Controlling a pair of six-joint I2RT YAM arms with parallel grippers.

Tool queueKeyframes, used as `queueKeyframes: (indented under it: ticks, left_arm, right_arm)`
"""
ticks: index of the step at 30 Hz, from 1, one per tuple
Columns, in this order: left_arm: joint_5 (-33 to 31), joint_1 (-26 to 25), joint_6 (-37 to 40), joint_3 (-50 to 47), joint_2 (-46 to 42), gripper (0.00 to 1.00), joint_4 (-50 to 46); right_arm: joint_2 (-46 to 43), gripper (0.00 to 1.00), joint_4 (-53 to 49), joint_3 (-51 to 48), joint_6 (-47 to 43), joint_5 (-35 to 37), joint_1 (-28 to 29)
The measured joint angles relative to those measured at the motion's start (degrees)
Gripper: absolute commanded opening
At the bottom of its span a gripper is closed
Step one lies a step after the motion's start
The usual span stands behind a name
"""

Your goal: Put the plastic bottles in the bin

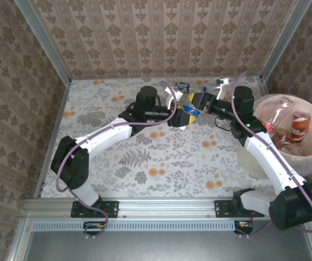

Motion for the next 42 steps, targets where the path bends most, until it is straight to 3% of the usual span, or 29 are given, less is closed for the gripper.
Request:
queueKeyframes:
  ticks: [4,11,22,30,36,42]
  left_arm:
    - [-0.3,0.0,-0.7,0.0,0.0,0.87,-0.5]
    - [-2.5,0.6,-0.7,-0.3,-2.3,1.0,-0.8]
    - [-14.3,5.0,-3.8,-7.8,-9.1,1.0,2.3]
    - [-29.4,8.7,-10.1,-13.7,-10.9,1.0,-0.5]
    - [-33.6,13.0,-16.4,-18.2,-11.3,1.0,-0.5]
    - [-37.0,13.4,-18.9,-18.6,-11.3,1.0,-1.7]
  right_arm:
    - [-1.0,0.48,-1.8,0.0,-1.8,1.5,0.0]
    - [-3.4,0.48,-8.0,0.4,-6.2,6.1,-1.3]
    - [-12.8,0.47,-20.9,8.9,-16.5,17.2,-6.7]
    - [-16.3,0.48,-31.3,17.4,-24.3,24.3,-10.1]
    - [-16.2,0.48,-39.1,26.1,-27.9,26.6,-17.4]
    - [-13.8,0.48,-47.1,32.3,-32.3,31.5,-24.3]
